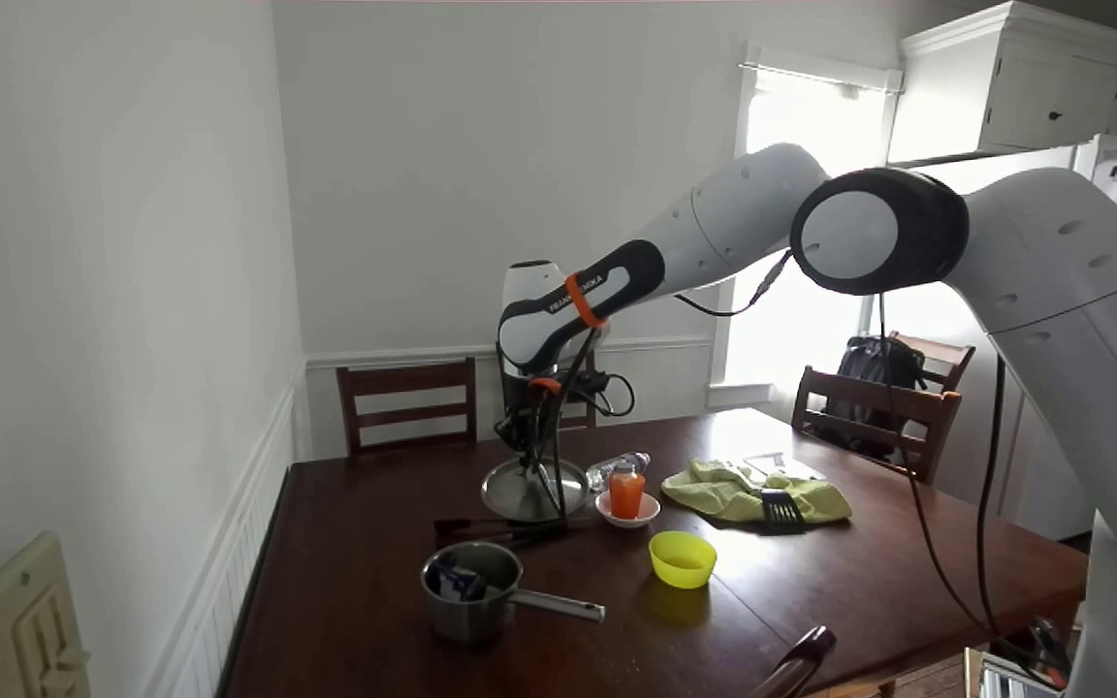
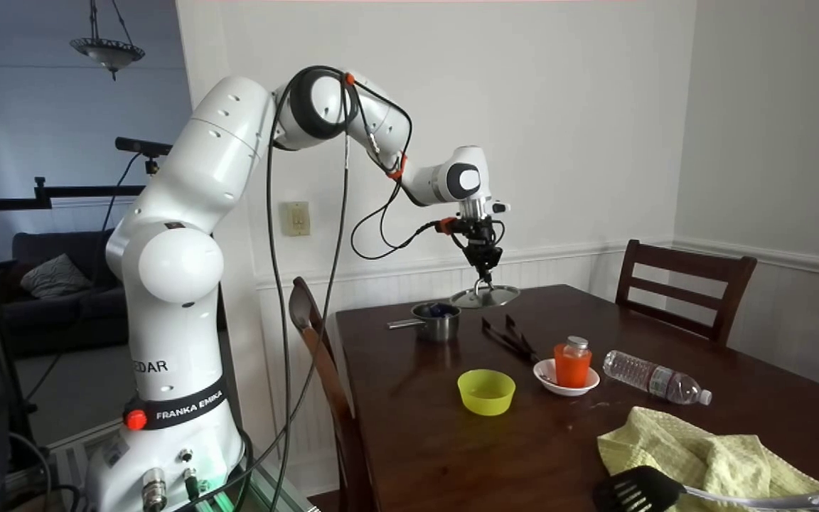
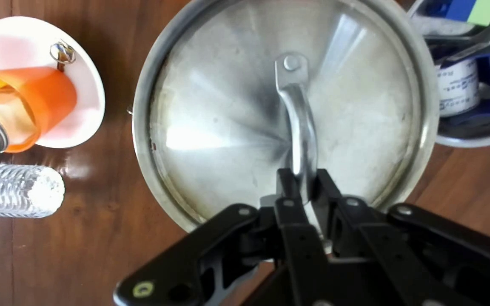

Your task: Put the lid on the table

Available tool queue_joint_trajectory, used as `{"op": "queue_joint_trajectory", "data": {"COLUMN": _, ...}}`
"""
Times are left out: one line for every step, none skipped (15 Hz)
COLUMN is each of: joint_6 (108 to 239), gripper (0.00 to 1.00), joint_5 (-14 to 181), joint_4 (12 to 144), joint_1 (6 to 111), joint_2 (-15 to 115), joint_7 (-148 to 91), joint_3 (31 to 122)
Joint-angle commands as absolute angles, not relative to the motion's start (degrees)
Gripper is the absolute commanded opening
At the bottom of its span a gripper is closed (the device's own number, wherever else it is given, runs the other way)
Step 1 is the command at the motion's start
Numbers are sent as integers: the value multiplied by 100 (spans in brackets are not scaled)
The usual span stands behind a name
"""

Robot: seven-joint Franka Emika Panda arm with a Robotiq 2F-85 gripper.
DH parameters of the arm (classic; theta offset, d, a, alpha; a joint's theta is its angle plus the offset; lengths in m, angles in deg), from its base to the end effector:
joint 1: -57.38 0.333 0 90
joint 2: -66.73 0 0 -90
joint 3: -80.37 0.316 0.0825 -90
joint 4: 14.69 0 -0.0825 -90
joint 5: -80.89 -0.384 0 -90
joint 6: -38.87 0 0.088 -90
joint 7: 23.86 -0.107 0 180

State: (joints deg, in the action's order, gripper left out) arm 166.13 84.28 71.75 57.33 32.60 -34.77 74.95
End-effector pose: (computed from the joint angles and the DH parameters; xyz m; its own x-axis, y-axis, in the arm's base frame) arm 0.7157 -0.0589 0.3296 0.9654 -0.2241 0.1331 -0.2358 -0.9685 0.0801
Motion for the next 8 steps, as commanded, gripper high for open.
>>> {"op": "queue_joint_trajectory", "data": {"joint_6": 16911, "gripper": 4, "joint_5": 8088, "joint_4": 6421, "joint_1": 5444, "joint_2": 2651, "joint_7": -3982, "joint_3": 7385}}
{"op": "queue_joint_trajectory", "data": {"joint_6": 16949, "gripper": 4, "joint_5": 8024, "joint_4": 6163, "joint_1": 5387, "joint_2": 2448, "joint_7": -4145, "joint_3": 7334}}
{"op": "queue_joint_trajectory", "data": {"joint_6": 17002, "gripper": 4, "joint_5": 7944, "joint_4": 5878, "joint_1": 5323, "joint_2": 2210, "joint_7": -4299, "joint_3": 7299}}
{"op": "queue_joint_trajectory", "data": {"joint_6": 16987, "gripper": 4, "joint_5": 7904, "joint_4": 5480, "joint_1": 5263, "joint_2": 1905, "joint_7": -4509, "joint_3": 7258}}
{"op": "queue_joint_trajectory", "data": {"joint_6": 16798, "gripper": 4, "joint_5": 7858, "joint_4": 5208, "joint_1": 5232, "joint_2": 1683, "joint_7": -4748, "joint_3": 7158}}
{"op": "queue_joint_trajectory", "data": {"joint_6": 16513, "gripper": 4, "joint_5": 7779, "joint_4": 4947, "joint_1": 5179, "joint_2": 1522, "joint_7": -4938, "joint_3": 7139}}
{"op": "queue_joint_trajectory", "data": {"joint_6": 16891, "gripper": 15, "joint_5": 7942, "joint_4": 5803, "joint_1": 5255, "joint_2": 2067, "joint_7": -4548, "joint_3": 7186}}
{"op": "queue_joint_trajectory", "data": {"joint_6": 16796, "gripper": 15, "joint_5": 7902, "joint_4": 5570, "joint_1": 5216, "joint_2": 1871, "joint_7": -4677, "joint_3": 7154}}
